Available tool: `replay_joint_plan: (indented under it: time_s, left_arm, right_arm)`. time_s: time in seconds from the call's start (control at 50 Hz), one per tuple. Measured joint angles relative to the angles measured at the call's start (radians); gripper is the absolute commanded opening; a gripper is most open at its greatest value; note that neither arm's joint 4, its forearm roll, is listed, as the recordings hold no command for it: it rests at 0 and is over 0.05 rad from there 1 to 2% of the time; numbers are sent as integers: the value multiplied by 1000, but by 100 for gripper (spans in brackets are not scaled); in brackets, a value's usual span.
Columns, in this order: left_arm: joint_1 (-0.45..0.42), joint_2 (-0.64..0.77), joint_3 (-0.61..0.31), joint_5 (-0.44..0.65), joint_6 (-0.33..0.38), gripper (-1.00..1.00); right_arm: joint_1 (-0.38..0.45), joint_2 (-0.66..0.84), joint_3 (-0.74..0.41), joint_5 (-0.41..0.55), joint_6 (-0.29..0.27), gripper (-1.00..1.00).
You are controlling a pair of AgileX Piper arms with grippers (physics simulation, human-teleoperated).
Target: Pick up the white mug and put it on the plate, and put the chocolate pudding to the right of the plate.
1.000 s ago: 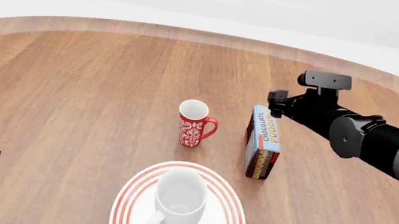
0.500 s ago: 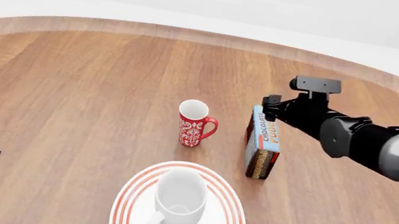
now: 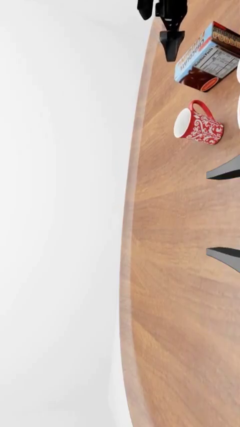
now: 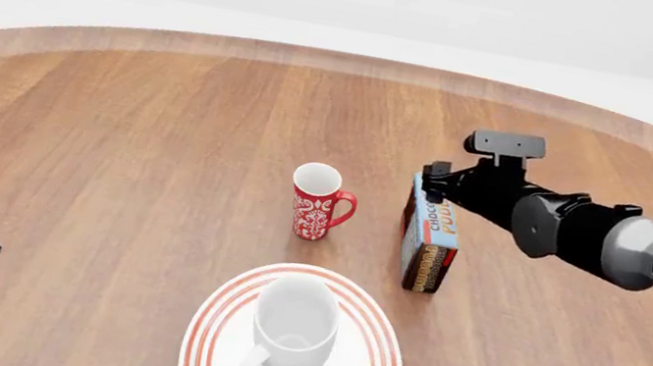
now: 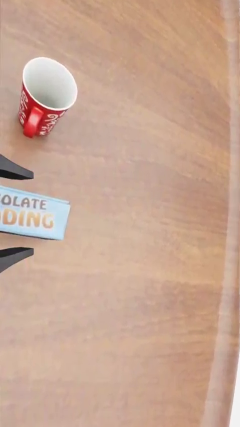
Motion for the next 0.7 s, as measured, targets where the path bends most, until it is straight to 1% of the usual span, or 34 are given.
replay_joint_plan:
  time_s: [0.7]
  left_arm:
    - [0,0,0,0,0,100]
  right_arm:
    - [9,63,-6,-18,13,100]
